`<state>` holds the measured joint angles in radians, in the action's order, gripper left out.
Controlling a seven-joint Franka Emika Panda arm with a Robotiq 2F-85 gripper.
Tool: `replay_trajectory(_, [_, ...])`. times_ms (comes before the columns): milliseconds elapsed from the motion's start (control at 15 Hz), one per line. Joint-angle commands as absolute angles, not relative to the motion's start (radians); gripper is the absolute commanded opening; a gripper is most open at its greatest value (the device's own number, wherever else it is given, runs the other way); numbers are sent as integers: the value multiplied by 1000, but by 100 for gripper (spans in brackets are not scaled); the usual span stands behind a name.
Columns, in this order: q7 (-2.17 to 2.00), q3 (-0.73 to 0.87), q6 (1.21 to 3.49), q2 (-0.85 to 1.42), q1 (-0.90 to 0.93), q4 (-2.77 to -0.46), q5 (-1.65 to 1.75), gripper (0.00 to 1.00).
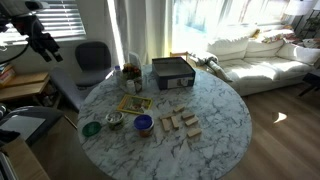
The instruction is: Spill the transparent measuring cup content in the open container
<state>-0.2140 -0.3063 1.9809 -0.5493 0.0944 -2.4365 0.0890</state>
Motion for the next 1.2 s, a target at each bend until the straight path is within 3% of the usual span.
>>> replay_trajectory(0, [-27, -221, 2100, -407, 98, -2406, 183, 100])
replay_trajectory(333, [221, -121, 2196, -231, 78, -2330, 265, 100])
replay_trajectory(400, [174, -127, 2172, -314, 97, -2387, 220, 100])
replay_trajectory(800, [208, -113, 2191, -232, 87, -2330, 250, 100])
replay_trajectory(1133, [499, -26, 2179, -42, 71, -2225, 169, 100])
